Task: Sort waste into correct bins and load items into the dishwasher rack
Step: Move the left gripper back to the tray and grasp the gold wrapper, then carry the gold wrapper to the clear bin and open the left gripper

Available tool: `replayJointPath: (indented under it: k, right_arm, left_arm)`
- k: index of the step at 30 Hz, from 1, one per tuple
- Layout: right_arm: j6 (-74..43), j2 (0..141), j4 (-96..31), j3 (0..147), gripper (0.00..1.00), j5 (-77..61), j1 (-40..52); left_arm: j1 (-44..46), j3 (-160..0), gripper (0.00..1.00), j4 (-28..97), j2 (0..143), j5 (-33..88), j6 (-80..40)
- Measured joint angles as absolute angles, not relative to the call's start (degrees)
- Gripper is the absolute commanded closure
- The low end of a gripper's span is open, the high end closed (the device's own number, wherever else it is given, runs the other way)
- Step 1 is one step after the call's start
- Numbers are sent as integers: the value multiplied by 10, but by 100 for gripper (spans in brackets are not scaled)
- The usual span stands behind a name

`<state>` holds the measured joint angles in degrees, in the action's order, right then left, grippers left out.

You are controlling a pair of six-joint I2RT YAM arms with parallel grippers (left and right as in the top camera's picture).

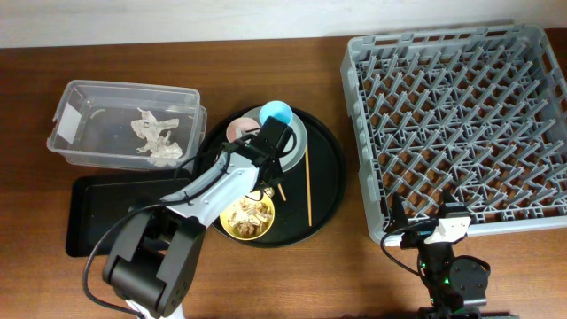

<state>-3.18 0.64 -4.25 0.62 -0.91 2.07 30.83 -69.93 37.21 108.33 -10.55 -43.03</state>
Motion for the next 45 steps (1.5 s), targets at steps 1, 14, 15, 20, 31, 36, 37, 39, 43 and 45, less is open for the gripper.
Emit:
replayJointPath:
  k: [1, 14, 15, 20, 31, 36, 37, 39, 43, 45]
  right_arm:
    - [-32, 6, -43, 6, 2, -9, 21]
    - [-32, 6, -43, 6, 1, -9, 21]
    - [-32, 6, -43, 6, 2, -9, 21]
    - [-32, 6, -43, 6, 2, -9, 21]
    - [-32, 6, -43, 6, 2, -9, 21]
    - [-32, 6, -43, 6, 2, -9, 21]
    - [-32, 6, -43, 6, 2, -9, 21]
    - [-32, 6, -43, 6, 2, -9, 21]
    - [-32, 6, -43, 6, 2, -9, 21]
    - [-32, 6, -43, 6, 2, -9, 21]
  left_arm:
    - [308, -698, 85, 372, 1083, -105, -430]
    - [298, -712, 99, 401, 1056, -103, -429]
    - [287, -713, 99, 410, 1036, -102, -429]
    - [235, -714, 99, 424, 954, -43, -429]
    - [44, -716, 99, 367, 857, -24, -429]
    - [-2, -717, 89, 337, 919, -53, -429]
    - [-6, -717, 69, 333, 940, -65, -430]
    - [-8, -717, 31, 324, 967, -83, -428]
    - [-8, -718, 21, 301, 984, -99, -414]
    - [-8, -720, 25, 304, 983, -81, -390]
